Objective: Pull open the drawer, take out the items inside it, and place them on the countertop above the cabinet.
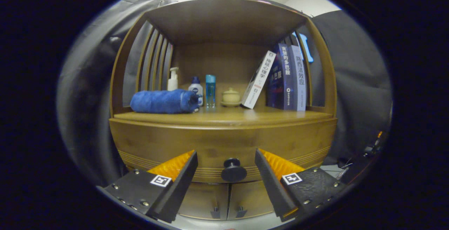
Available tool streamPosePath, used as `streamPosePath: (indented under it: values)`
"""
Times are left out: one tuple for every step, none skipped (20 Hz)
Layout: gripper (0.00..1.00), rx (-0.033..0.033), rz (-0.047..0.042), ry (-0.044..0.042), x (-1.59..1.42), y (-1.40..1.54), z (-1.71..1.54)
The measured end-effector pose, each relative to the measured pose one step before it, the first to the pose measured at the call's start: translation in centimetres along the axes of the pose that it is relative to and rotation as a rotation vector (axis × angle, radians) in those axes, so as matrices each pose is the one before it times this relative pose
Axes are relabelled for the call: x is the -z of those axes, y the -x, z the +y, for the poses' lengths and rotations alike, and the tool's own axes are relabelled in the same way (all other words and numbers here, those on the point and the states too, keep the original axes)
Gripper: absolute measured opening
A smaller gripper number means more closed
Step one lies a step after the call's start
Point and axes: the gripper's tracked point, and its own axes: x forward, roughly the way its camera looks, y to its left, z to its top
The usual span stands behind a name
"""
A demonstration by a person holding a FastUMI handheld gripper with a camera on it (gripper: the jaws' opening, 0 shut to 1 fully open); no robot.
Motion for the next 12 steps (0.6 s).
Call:
streamPosePath:
  values:
    - [0.99, 0.00062, 0.01417, 0.01558, 0.756, -0.421, -0.042]
    - [0.94, 0.00376, 0.02028, 0.0074, 0.736, -0.45, -0.199]
    - [0.9, 0.00822, 0.03024, 0.00778, 1.095, -0.439, -0.273]
    - [0.85, 0.00613, 0.03636, -0.00064, 1.051, -0.451, -0.252]
    - [0.81, -0.0008, 0.03757, -0.00615, 1.121, -0.624, -0.252]
    - [0.77, -0.01854, 0.02704, -0.00362, 0.779, -0.226, 0.142]
    - [0.72, -0.02744, -0.0233, -0.0172, -0.528, -0.037, 0.453]
    - [0.68, -0.00625, -0.03486, -0.01849, -0.768, 0.172, 0.267]
    - [0.68, 0.00063, -0.03295, -0.0127, -0.817, 0.171, -0.137]
    - [0.7, 0.00047, -0.03571, -0.00901, -1.102, 0.331, 0.049]
    - [0.7, -0.00381, -0.03751, -0.00561, -0.952, 0.289, 0.13]
    - [0.7, 0.01365, -0.02058, -0.00183, -0.632, 0.04, -0.22]
